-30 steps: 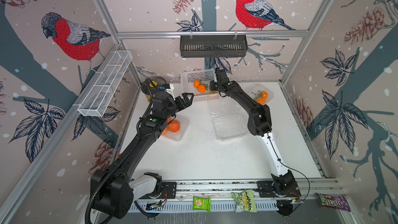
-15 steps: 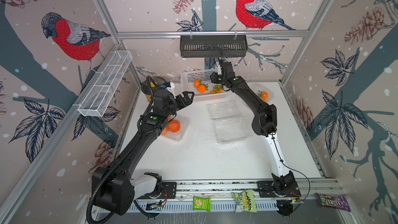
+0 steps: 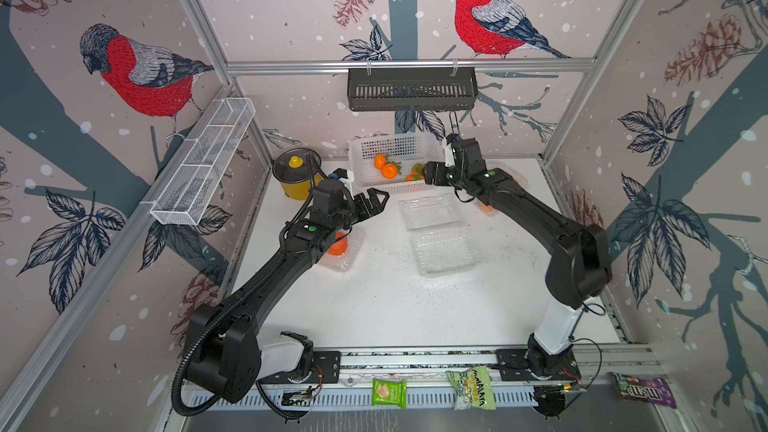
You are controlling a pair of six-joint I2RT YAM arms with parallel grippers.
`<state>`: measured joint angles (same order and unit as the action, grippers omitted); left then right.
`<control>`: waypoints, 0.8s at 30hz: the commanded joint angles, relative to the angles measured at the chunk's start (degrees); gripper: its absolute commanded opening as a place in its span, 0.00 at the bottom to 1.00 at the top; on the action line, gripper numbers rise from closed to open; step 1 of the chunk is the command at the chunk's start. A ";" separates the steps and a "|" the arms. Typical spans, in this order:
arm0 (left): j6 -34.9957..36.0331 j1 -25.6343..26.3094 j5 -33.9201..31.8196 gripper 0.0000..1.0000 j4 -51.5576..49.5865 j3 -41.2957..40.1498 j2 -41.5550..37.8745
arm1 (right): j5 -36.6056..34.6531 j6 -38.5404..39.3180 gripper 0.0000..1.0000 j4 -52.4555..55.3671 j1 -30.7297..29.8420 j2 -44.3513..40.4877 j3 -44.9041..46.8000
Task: Take oranges out of containers
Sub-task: Move the packing box to the center of the board.
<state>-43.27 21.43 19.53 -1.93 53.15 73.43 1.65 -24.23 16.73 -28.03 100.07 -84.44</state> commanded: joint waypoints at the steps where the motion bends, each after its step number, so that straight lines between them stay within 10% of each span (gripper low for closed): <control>1: -1.42 1.12 1.76 0.97 4.70 -1.29 0.94 | -6.35 -1.80 0.83 0.32 0.33 -7.45 11.39; 9: -3.12 2.28 5.98 0.97 7.25 -2.52 6.87 | -7.24 -4.68 0.70 0.23 2.75 -20.17 36.16; 24: -4.12 4.25 5.90 0.97 7.38 -2.34 7.69 | -7.77 -5.37 0.30 -5.67 4.83 -15.84 43.83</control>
<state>-47.13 25.67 25.36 3.79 50.89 81.60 -5.30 -28.38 12.10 -22.94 85.89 -41.63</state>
